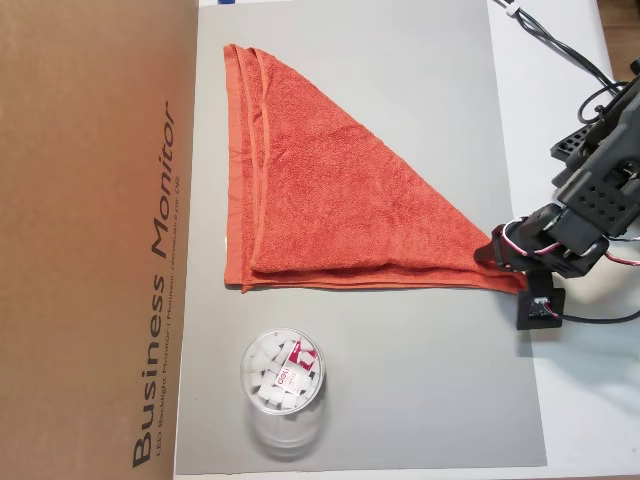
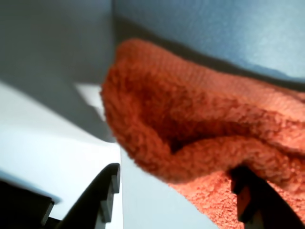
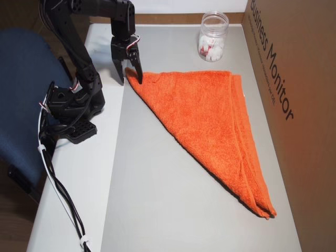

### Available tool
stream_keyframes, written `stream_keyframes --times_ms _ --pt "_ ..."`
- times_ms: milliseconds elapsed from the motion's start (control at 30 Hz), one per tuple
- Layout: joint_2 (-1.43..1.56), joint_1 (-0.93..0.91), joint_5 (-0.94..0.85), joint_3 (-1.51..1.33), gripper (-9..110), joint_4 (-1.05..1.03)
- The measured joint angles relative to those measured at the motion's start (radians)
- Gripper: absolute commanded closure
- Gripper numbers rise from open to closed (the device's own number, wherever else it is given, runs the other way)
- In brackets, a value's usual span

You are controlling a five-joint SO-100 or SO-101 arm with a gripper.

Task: Fold the blanket.

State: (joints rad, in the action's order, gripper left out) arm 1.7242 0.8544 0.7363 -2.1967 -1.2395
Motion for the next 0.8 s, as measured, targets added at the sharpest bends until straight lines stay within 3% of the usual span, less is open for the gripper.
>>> stream_keyframes --times_ms 633,800 --pt "0.025 0.129 0.002 -0.003 78 0.075" --pt "0.029 0.124 0.002 -0.009 86 0.089"
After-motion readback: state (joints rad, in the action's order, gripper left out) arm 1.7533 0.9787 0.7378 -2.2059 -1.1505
